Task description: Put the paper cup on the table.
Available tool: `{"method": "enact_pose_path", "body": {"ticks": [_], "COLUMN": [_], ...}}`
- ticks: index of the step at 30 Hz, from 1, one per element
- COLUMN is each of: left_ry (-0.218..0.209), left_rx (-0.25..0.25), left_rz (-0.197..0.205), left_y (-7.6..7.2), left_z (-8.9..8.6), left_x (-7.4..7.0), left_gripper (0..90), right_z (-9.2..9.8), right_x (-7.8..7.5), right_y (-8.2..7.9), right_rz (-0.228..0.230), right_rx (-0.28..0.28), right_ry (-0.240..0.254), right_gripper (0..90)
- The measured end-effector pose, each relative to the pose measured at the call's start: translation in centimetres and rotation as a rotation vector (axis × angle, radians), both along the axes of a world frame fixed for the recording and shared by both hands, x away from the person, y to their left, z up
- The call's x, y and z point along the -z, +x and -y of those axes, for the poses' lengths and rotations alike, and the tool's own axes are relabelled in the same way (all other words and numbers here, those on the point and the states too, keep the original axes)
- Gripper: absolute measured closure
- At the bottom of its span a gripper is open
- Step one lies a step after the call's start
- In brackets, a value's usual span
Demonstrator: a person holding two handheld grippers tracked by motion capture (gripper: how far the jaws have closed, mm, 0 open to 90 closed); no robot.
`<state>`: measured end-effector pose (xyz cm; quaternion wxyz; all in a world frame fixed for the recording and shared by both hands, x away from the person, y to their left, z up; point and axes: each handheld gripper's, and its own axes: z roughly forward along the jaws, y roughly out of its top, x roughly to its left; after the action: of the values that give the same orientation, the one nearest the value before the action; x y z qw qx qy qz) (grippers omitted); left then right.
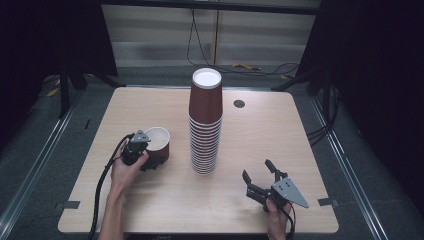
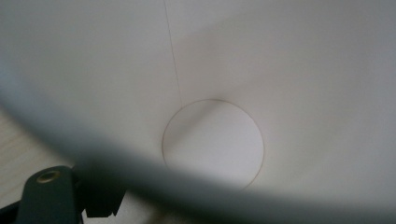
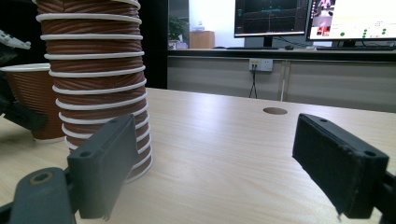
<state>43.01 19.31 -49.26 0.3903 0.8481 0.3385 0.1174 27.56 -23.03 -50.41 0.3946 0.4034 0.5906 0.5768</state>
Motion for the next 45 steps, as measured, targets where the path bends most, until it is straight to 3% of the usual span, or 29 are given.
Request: {"method": "enact_pose_path", "body": {"ticks": [10,13,22,28,31,36,45], "left_ry": [-0.092,-0.101,-0.231,-0.241,-0.273,-0.273,-0.292], "left_rx": [-0.056,-0.08,-0.117,-0.121,-0.118,-0.135,-0.12], "left_rz": [0.057,0.092,0.14,0.2,0.213,0.231,0.309], "left_y": [-1.8,-2.4,-4.5,-6.1,-7.1,-8.4,-10.7], "left_z": [-1.1,-1.4,-1.8,-1.4,-1.3,-1.1,0.5], "left_x": [0.2,-0.1,-0.1,-0.4,-0.3,-0.2,-0.7], "left_gripper": [15.8,15.8,15.8,16.3,16.3,16.3,16.1], "right_z": [0.0,0.0,0.0,0.0,0.0,0.0,0.0], "right_x": [0.0,0.0,0.0,0.0,0.0,0.0,0.0], "right_y": [0.0,0.0,0.0,0.0,0.0,0.0,0.0], "right_rz": [-0.003,-0.003,-0.002,-0.003,-0.004,-0.002,-0.002], "right_rx": [0.0,0.0,-0.001,0.0,0.0,0.0,0.0], "right_ry": [0.001,0.001,0.001,0.003,0.004,0.0,0.0], "right_gripper": [13.6,13.6,13.6,13.6,13.6,13.6,13.6]}}
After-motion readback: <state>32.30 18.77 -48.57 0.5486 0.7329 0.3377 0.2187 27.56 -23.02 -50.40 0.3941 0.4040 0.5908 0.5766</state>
